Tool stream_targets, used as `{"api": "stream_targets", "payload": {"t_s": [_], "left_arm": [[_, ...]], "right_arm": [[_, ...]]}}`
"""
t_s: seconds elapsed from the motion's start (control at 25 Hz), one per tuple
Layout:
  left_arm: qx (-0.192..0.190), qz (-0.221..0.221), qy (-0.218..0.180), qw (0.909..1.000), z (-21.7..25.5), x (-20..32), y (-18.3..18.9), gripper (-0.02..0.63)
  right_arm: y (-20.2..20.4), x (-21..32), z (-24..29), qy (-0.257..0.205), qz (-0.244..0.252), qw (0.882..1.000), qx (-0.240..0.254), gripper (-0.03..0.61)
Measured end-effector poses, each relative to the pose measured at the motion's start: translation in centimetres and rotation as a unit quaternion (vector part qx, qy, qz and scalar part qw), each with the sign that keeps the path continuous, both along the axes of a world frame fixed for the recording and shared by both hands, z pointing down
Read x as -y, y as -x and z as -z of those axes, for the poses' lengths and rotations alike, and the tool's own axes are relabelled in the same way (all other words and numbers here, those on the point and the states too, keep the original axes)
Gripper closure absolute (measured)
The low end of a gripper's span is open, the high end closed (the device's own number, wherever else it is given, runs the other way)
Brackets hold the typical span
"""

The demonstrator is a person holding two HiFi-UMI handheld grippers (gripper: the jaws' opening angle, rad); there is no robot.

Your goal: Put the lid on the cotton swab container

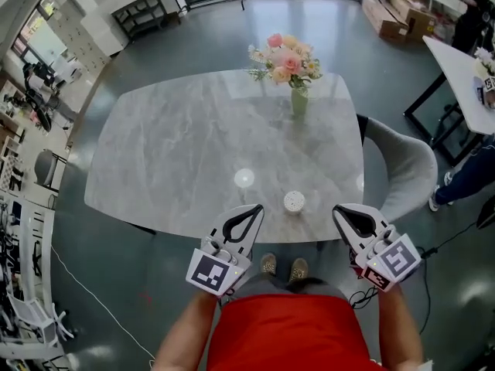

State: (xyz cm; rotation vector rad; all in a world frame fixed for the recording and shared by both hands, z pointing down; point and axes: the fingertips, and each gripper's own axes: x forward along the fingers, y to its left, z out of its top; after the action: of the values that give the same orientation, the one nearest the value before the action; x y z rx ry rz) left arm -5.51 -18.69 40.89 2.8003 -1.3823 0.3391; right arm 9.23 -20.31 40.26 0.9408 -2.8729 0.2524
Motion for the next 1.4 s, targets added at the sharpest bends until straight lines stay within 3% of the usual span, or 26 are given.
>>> {"api": "stream_targets", "payload": {"t_s": [0.16, 0.36, 0.44, 0.52, 0.64, 0.84, 1.0, 1.16, 1.4], "left_arm": [[0.0, -0.016, 0.027, 0.9995, -2.4, 1.3, -0.6, 0.591], [0.039, -0.087, 0.057, 0.9938, -7.4, 2.9, -2.3, 0.419], [0.06, -0.117, 0.081, 0.9879, -10.0, 3.2, -3.2, 0.361], [0.08, -0.143, 0.107, 0.9807, -12.3, 3.4, -4.1, 0.336], [0.1, -0.17, 0.131, 0.9716, -14.7, 3.7, -5.3, 0.333], [0.117, -0.211, 0.135, 0.9609, -16.0, 4.2, -7.2, 0.333], [0.119, -0.22, 0.13, 0.9595, -15.9, 4.4, -7.6, 0.336], [0.119, -0.221, 0.129, 0.9593, -16.1, 4.5, -7.8, 0.336], [0.124, -0.215, 0.13, 0.96, -16.1, 4.5, -8.0, 0.336]], "right_arm": [[0.2, 1.3, -1.8, 0.03, -0.008, 1.0, -0.005, 0.546], [0.3, 1.8, -5.1, 0.092, -0.008, 0.996, -0.013, 0.493], [0.7, 1.9, -6.6, 0.123, 0.001, 0.992, -0.022, 0.415], [1.3, 1.8, -8.0, 0.149, 0.011, 0.988, -0.034, 0.379], [2.0, 1.7, -9.1, 0.165, 0.023, 0.985, -0.054, 0.378], [3.7, 2.2, -8.8, 0.164, 0.042, 0.983, -0.068, 0.379], [6.3, 2.1, -7.9, 0.157, 0.075, 0.981, -0.081, 0.379], [9.1, 2.4, -9.2, 0.166, 0.104, 0.972, -0.127, 0.395], [10.2, 3.1, -11.3, 0.177, 0.088, 0.951, -0.237, 0.513]]}}
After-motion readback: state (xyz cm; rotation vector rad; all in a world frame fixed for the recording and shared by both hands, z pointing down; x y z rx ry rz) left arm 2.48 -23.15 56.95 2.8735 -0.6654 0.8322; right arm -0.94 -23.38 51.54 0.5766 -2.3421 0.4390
